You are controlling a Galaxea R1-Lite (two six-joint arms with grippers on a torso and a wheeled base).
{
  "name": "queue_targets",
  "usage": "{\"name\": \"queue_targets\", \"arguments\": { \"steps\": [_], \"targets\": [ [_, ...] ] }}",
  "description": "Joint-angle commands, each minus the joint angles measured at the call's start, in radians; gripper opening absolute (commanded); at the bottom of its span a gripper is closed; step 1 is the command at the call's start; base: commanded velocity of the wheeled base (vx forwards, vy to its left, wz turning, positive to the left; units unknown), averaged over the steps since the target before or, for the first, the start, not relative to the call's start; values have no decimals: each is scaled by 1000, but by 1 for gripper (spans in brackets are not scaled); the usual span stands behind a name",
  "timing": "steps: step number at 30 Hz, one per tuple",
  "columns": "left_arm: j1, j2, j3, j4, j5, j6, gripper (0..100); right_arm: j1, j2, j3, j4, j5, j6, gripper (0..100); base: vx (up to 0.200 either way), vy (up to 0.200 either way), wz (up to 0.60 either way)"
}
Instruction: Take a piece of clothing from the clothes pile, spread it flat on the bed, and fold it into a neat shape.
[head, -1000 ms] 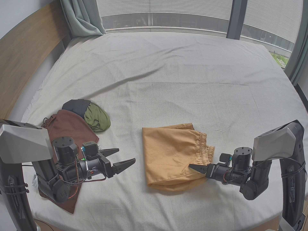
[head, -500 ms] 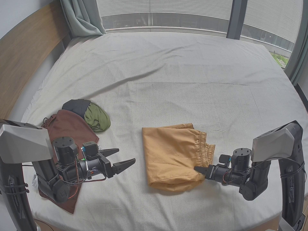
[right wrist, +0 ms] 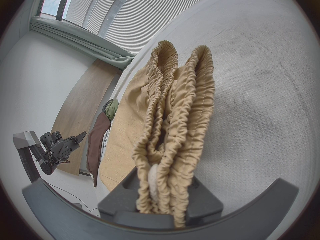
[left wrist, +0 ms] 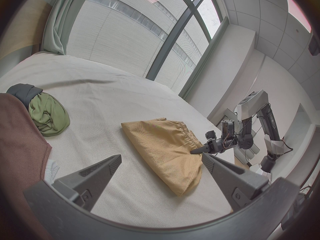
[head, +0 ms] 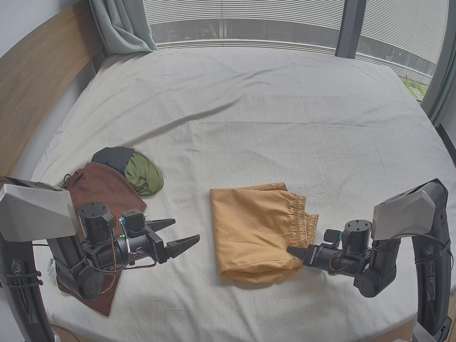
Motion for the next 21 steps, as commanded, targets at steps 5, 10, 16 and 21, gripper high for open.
{"name": "queue_targets", "arguments": {
  "steps": [5, 10, 16, 21],
  "targets": [
    [8, 4, 0, 0, -8, 1, 100, 2, -8, 0, -1, 3, 1, 0, 0, 0, 0],
    [8, 3, 1, 0, -9, 3, 100, 3, -20, 1, -3, 3, 1, 0, 0, 0, 0],
    [9, 1, 1, 0, -8, 3, 100, 15, -63, 4, -3, 6, 2, 0, 0, 0, 0],
    [11, -8, 1, 0, -8, 3, 100, 32, -108, 0, -3, 17, 2, 0, 0, 0, 0]
  ]
}}
